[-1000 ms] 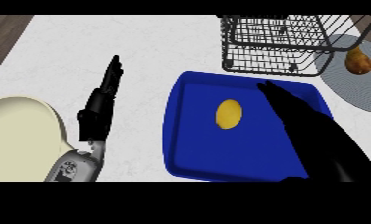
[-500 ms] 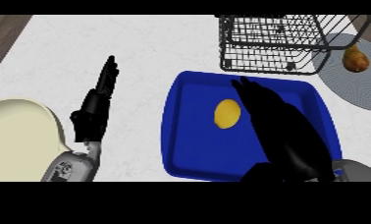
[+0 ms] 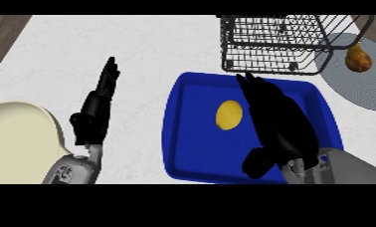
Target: Pick the lemon from the tray and place it in the tiered basket
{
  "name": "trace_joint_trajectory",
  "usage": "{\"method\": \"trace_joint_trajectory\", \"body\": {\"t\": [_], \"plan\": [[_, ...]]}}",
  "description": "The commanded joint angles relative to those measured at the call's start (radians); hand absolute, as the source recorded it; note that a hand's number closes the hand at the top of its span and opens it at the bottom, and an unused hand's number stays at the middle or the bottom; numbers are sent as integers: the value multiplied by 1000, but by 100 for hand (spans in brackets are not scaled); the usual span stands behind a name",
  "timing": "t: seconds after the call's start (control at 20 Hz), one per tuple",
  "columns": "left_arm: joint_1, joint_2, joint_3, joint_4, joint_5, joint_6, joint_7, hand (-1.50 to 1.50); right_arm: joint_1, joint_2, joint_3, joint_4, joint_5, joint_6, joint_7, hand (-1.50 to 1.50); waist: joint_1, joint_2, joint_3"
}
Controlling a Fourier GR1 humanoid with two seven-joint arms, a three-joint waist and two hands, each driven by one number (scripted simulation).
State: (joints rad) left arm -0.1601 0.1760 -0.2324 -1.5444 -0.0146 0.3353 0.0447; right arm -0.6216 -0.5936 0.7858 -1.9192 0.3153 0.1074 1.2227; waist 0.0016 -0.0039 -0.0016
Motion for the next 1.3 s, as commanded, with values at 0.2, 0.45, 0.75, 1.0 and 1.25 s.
{"method": "trace_joint_trajectory", "body": {"t": [0.2, 0.45, 0.75, 1.0, 1.25], "plan": [[-36, -11, 19, 21, -10, -6, 15, 0, 107, 81, 1, 5, 72, 7, 170, -150, -12, 1, 1], [3, -18, 11, -13, -11, -26, 3, 0, 103, 116, -55, 86, 86, 56, 98, -150, 1, 3, 1], [-57, -3, 81, 41, 4, -59, 9, 0, 227, 142, -72, -4, 145, 62, 37, -150, -8, 3, 1], [43, -64, 8, -6, -63, -8, -31, 0, 199, 207, -112, 138, 185, 79, -40, -150, 2, 3, 1], [-59, -53, 62, 39, -55, -36, 18, 0, 170, 302, -146, 219, 221, 101, -53, -150, 0, 4, 1]]}}
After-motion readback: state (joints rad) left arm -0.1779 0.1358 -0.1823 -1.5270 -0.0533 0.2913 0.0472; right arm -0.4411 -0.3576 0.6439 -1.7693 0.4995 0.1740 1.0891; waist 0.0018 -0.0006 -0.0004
